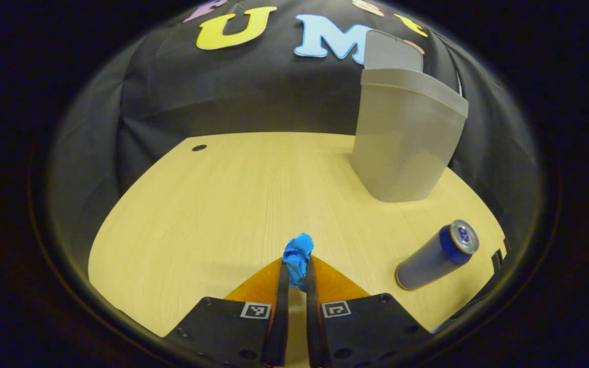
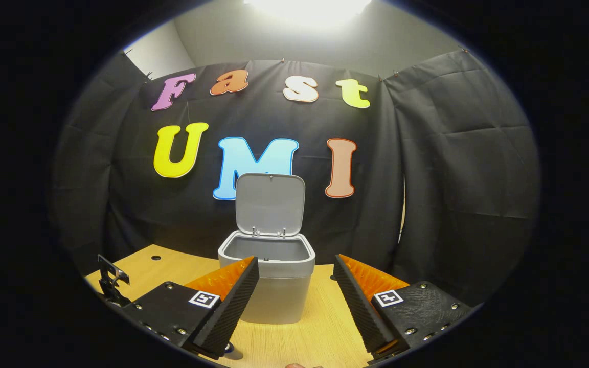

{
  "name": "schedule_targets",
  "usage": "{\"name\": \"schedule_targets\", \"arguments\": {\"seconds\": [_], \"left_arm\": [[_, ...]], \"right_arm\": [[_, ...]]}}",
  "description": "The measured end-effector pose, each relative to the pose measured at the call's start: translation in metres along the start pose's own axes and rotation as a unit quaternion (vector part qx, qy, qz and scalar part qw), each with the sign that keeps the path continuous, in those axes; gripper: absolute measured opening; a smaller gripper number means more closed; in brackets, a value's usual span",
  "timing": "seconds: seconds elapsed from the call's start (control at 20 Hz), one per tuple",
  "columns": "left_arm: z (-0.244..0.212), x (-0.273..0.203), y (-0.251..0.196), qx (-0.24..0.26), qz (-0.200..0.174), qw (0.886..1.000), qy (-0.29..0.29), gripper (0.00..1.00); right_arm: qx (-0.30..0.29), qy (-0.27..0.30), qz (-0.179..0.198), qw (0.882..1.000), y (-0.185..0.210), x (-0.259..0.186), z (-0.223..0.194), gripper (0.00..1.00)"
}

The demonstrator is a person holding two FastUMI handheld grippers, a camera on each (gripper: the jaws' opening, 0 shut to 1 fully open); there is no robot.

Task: Press the lid of the desktop garbage bin to open it, pick up the crumpled paper on the desktop and throw it into the bin, then pick up the pop can on the desktop and drop it into the bin, and finally close the garbage bin lid.

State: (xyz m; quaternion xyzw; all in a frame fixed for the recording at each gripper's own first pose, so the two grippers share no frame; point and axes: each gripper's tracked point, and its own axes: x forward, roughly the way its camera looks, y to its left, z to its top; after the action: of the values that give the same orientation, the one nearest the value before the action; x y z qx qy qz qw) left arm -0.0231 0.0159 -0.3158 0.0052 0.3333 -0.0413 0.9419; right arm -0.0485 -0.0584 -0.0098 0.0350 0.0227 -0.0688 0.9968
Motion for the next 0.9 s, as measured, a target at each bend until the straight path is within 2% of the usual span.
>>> {"name": "schedule_targets", "arguments": {"seconds": [0.05, 0.2, 0.25, 0.35, 0.5, 0.65, 0.9], "left_arm": [[0.010, -0.003, -0.003, -0.003, -0.002, 1.000, -0.009, 0.24], [0.046, -0.014, -0.017, -0.013, -0.015, 0.999, -0.038, 0.19], [0.058, -0.017, -0.022, -0.015, -0.020, 0.999, -0.047, 0.22], [0.084, -0.023, -0.032, -0.014, -0.027, 0.997, -0.067, 0.19], [0.118, -0.029, -0.050, 0.001, -0.038, 0.995, -0.093, 0.24], [0.151, -0.035, -0.072, 0.005, -0.058, 0.991, -0.117, 0.22], [0.215, -0.045, -0.113, -0.024, -0.102, 0.981, -0.163, 0.24]], "right_arm": [[0.003, 0.000, 0.002, 1.000, 0.000, 0.000, -0.001, 0.94], [0.006, -0.006, 0.003, 1.000, -0.003, 0.000, 0.000, 0.94], [0.006, -0.008, 0.001, 1.000, -0.005, 0.001, 0.001, 0.94], [0.006, -0.010, 0.002, 1.000, -0.007, 0.002, 0.001, 0.94], [0.007, -0.015, 0.005, 1.000, -0.011, 0.004, 0.005, 0.94], [0.006, -0.022, 0.004, 1.000, -0.018, 0.008, 0.008, 0.94], [0.014, -0.015, 0.005, 1.000, -0.025, 0.014, 0.002, 0.94]]}}
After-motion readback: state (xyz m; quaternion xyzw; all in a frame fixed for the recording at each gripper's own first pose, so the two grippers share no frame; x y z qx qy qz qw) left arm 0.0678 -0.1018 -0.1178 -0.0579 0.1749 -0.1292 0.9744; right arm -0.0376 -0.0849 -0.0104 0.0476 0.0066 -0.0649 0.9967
